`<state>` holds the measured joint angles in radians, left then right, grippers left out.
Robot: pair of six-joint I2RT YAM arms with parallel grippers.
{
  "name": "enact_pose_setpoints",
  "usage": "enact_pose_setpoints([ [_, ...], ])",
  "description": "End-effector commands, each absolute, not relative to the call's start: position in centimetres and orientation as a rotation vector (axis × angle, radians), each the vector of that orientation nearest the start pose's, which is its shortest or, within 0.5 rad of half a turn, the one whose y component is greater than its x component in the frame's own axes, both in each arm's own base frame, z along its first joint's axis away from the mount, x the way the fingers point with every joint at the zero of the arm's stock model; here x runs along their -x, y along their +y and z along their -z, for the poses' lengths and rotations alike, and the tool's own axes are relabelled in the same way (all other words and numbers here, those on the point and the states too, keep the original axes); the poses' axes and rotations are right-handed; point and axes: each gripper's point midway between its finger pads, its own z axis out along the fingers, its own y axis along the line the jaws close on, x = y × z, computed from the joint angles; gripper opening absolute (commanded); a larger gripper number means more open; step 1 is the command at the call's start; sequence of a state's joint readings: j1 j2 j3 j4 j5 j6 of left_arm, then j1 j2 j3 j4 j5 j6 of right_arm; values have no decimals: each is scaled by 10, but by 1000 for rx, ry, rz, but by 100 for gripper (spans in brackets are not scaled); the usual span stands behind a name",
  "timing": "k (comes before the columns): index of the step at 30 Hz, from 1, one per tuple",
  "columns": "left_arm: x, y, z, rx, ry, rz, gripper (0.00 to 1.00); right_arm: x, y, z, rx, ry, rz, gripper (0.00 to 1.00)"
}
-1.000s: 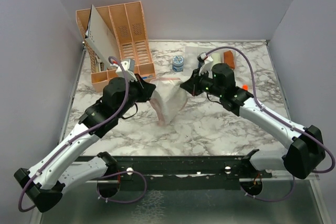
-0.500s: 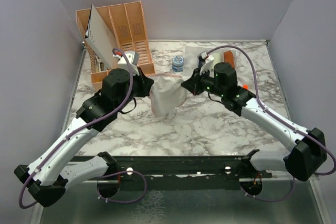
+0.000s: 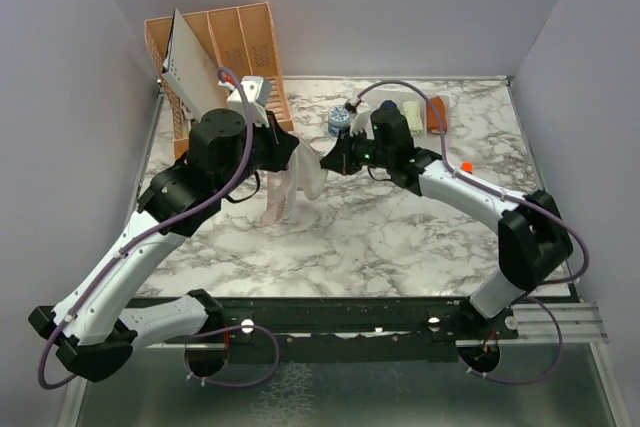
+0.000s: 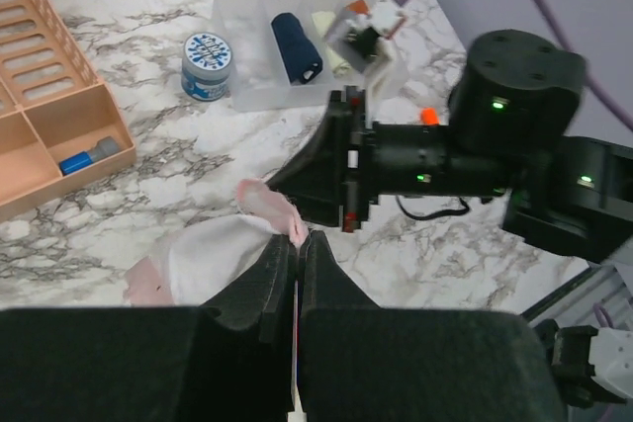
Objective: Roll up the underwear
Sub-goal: Flatten out the underwear at the center of the board.
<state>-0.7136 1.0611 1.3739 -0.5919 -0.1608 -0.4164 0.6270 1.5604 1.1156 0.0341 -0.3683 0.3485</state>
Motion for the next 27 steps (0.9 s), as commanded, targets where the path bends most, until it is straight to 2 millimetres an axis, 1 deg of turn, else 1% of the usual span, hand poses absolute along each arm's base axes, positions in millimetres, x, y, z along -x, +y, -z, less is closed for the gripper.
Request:
enact_pose_setpoints([
  [1, -231, -215, -415, -191, 1805, 822, 0, -323, 375, -211, 617, 1978, -1219, 0],
  [4, -215, -226, -420, -221, 1816, 942, 0, -301, 403, -206, 760, 1975, -1329, 2],
  [6, -207, -236, -413, -233, 1853, 1016, 0, -287, 419, -197, 847, 1976, -1377, 4],
  [7, -205, -241, -406, -229, 1882, 1048, 0, -286, 421, -189, 856, 1992, -1368, 5],
  [8, -205, -247, -397, -225, 1918, 1073, 0, -294, 420, -179, 818, 2030, -1314, 6],
  [9, -206, -254, -385, -222, 1954, 1091, 0, -308, 412, -164, 739, 2090, -1218, 10],
  [10, -207, -261, -371, -215, 1989, 1102, 0, -325, 397, -148, 643, 2160, -1085, 17],
  [11, -209, -267, -357, -208, 2018, 1108, 0, -340, 376, -133, 550, 2232, -950, 24],
  [12, -212, -274, -344, -202, 2045, 1112, 0, -354, 351, -121, 444, 2278, -842, 30],
  [13, -215, -280, -330, -194, 2065, 1114, 0, -363, 328, -115, 356, 2298, -786, 38],
  [15, -223, -292, -305, -169, 2108, 1110, 0, -374, 280, -110, 209, 2305, -750, 49],
  [16, -228, -298, -291, -158, 2128, 1102, 0, -373, 256, -106, 148, 2312, -727, 54],
  [17, -234, -306, -282, -155, 2141, 1098, 0, -377, 229, -114, 84, 2285, -694, 57],
  [19, -247, -324, -272, -177, 2141, 1105, 0, -372, 198, -121, 42, 2271, -607, 59],
  [20, -256, -332, -269, -182, 2132, 1101, 0, -365, 187, -124, 26, 2266, -562, 60],
  [22, -274, -347, -257, -193, 2147, 1073, 0, -347, 174, -130, -19, 2241, -547, 60],
  [25, -299, -362, -240, -197, 2186, 1004, 0, -310, 171, -129, -67, 2209, -652, 61],
  [27, -315, -367, -228, -196, 2216, 966, 0, -281, 177, -126, -67, 2185, -782, 61],
])
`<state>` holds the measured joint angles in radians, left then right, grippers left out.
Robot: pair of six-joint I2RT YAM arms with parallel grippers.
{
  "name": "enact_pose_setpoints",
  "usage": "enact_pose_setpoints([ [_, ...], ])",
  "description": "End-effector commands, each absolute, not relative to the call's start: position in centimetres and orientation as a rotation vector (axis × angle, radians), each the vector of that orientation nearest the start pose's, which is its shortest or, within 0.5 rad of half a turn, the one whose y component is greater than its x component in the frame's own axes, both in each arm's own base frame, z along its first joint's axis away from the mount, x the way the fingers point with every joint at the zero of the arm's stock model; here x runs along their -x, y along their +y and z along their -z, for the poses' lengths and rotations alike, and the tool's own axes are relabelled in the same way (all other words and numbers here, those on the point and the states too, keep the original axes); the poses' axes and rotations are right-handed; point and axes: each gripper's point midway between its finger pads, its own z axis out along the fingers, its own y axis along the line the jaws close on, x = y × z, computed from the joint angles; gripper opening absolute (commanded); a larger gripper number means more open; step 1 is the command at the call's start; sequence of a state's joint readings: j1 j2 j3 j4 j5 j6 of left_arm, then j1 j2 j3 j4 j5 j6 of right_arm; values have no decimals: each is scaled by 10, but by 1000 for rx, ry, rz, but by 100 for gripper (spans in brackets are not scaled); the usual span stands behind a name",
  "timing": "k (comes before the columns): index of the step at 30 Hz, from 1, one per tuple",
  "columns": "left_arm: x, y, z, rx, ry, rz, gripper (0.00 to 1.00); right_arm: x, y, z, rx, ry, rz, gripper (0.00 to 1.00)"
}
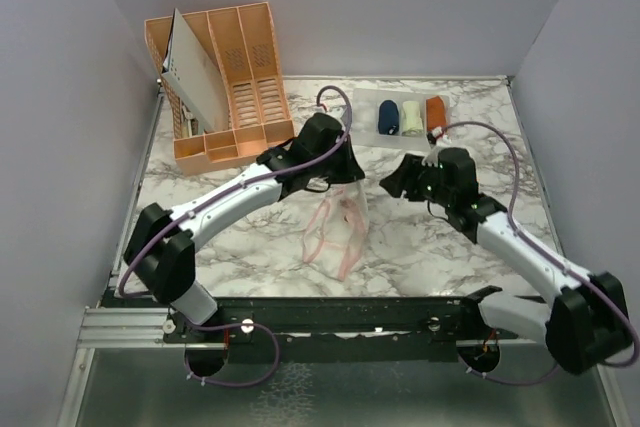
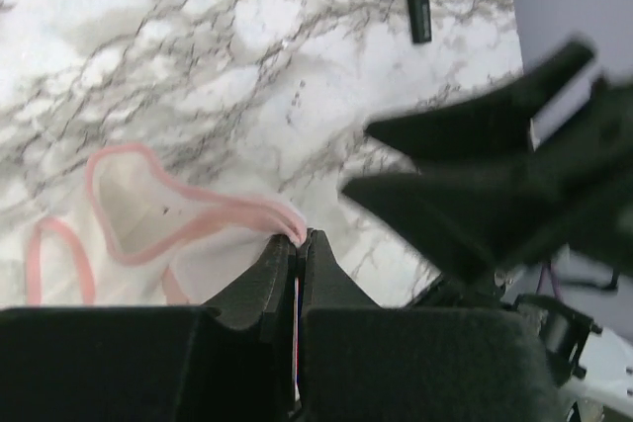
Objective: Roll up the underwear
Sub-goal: Flatten out the underwear at the center of the board.
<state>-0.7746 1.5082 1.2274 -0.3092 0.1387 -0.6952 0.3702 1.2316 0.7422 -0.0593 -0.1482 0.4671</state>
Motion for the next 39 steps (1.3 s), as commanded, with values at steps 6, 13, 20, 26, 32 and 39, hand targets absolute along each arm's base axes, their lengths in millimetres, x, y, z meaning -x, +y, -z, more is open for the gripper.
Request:
enact_pose_setpoints([
  [6, -358, -392, -202, -228, 2248, 1070, 13, -223, 182, -117, -112, 2090, -1033, 67],
  [13, -359, -422, -181, -404, 2315, 1187, 68, -189, 191, -74, -92, 2296, -1089, 67],
  [20, -364, -366, -195, -353, 2280, 977, 83, -178, 230, -58, 26, 2404, -1016, 65],
  [26, -366, -301, -174, -212, 2320, 758, 83, -183, 278, -70, 174, 2372, -960, 50],
  [32, -366, -225, -160, 46, 2330, 596, 83, -203, 317, -78, 313, 2340, -929, 29],
  [39, -347, -163, -170, 214, 2285, 529, 85, -242, 358, -54, 419, 2406, -800, 23],
])
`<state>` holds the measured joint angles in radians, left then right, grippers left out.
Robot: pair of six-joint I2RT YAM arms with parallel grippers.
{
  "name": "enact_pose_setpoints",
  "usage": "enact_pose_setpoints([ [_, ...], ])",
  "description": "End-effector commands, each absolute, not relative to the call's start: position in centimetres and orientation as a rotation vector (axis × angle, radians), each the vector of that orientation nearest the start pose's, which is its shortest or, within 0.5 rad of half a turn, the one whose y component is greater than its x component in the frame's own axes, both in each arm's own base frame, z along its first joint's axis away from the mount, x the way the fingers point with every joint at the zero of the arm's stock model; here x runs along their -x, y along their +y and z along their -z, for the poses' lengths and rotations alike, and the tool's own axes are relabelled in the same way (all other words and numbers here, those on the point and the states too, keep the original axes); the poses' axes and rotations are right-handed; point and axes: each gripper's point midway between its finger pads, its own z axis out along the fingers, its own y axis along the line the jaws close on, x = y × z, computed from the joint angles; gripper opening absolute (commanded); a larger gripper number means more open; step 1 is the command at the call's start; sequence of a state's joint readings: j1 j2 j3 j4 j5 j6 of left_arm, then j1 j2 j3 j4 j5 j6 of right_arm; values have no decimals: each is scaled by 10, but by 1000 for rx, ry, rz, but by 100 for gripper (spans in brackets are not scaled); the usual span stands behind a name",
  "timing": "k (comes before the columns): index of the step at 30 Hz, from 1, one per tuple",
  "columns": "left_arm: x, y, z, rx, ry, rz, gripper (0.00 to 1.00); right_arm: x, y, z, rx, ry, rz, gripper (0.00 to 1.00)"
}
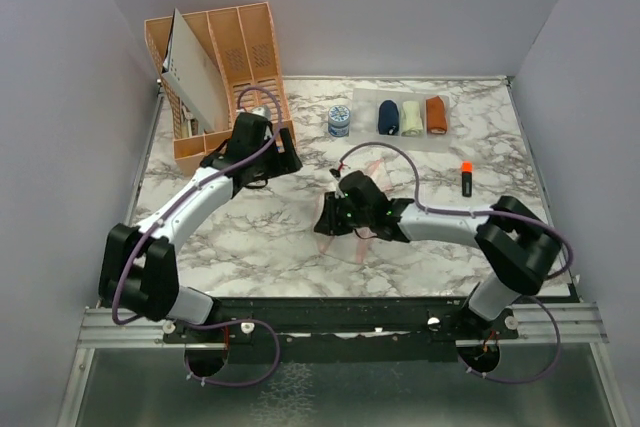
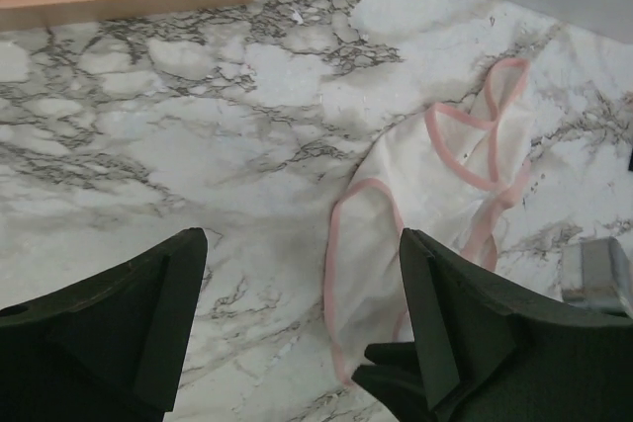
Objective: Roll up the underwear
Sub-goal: Flatten out the underwear at the center of the board.
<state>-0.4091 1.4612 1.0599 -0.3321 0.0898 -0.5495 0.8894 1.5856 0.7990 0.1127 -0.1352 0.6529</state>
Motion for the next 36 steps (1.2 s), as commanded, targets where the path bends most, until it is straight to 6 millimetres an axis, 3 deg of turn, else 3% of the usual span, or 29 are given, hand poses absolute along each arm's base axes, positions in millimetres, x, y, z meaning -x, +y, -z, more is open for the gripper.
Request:
enact_pose_setpoints([
  [1, -344, -157, -173, 228, 2276, 523, 85, -248, 359, -51, 428, 2408, -764, 23],
  [7, -325, -130, -187, 275, 2234, 490, 88, -274, 356, -36, 422, 2449, -557, 22],
  [11, -317, -124, -191, 285, 2224, 489, 89, -283, 350, -28, 401, 2475, -460, 21],
  [18, -312, -111, -204, 314, 2187, 442, 89, -267, 368, 1, 548, 2591, -520, 19],
  [22, -309, -103, -214, 324, 2167, 402, 90, -239, 389, 0, 746, 2593, -729, 15],
  [27, -305, -89, -224, 359, 2134, 344, 93, -166, 404, 2, 1201, 2508, -889, 14],
  [31, -301, -88, -226, 349, 2130, 346, 96, -89, 370, 24, 1609, 2511, -852, 11],
  [34, -299, -93, -222, 302, 2149, 368, 96, -54, 322, 32, 1658, 2596, -865, 9],
  [36, -298, -100, -219, 248, 2163, 398, 96, -50, 298, 29, 1593, 2617, -811, 11],
])
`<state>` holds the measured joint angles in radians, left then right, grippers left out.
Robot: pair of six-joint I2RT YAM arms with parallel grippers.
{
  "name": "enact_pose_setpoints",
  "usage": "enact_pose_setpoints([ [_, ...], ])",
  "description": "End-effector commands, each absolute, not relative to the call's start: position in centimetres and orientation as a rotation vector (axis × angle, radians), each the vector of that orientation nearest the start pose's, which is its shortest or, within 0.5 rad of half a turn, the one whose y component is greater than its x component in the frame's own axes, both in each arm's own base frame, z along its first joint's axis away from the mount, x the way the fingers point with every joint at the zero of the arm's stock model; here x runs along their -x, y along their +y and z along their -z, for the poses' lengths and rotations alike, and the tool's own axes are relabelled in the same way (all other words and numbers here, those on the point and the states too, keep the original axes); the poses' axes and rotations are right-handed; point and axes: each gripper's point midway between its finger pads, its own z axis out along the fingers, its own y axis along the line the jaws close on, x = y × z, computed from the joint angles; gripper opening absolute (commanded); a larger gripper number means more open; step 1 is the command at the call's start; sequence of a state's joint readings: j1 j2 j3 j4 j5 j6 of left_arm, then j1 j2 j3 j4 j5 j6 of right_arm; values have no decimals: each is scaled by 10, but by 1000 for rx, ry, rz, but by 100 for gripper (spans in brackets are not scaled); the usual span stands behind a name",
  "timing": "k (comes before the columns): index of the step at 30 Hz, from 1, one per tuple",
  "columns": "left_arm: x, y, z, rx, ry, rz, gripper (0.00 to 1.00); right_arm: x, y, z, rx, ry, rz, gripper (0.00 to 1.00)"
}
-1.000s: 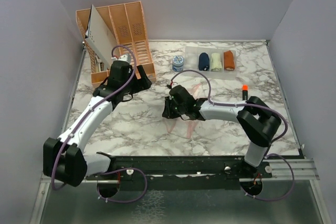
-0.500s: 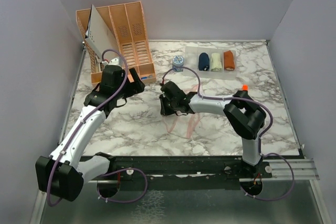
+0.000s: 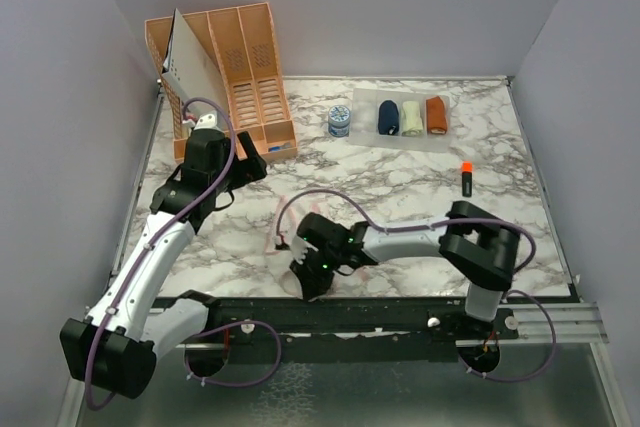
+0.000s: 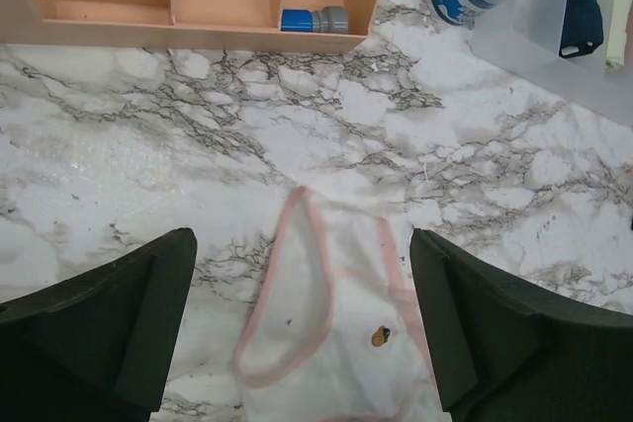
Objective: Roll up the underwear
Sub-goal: Flatten out the underwear at the center of the board.
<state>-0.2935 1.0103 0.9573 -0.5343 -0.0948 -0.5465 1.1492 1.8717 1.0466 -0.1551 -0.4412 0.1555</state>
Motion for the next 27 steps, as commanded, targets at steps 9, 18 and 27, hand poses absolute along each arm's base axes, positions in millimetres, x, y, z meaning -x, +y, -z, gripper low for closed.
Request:
enact_pose_setpoints([
  [9, -302, -153, -190, -65, 2230, 656, 96, -129, 345, -108, 849, 2301, -839, 50],
  [18, -296, -153, -103, -85, 2537, 564, 95, -154, 227, -59, 26, 2578, -357, 76],
  [27, -289, -167, -63, -204, 2686, 408, 93, -158, 222, -40, -223, 2575, -608, 67],
])
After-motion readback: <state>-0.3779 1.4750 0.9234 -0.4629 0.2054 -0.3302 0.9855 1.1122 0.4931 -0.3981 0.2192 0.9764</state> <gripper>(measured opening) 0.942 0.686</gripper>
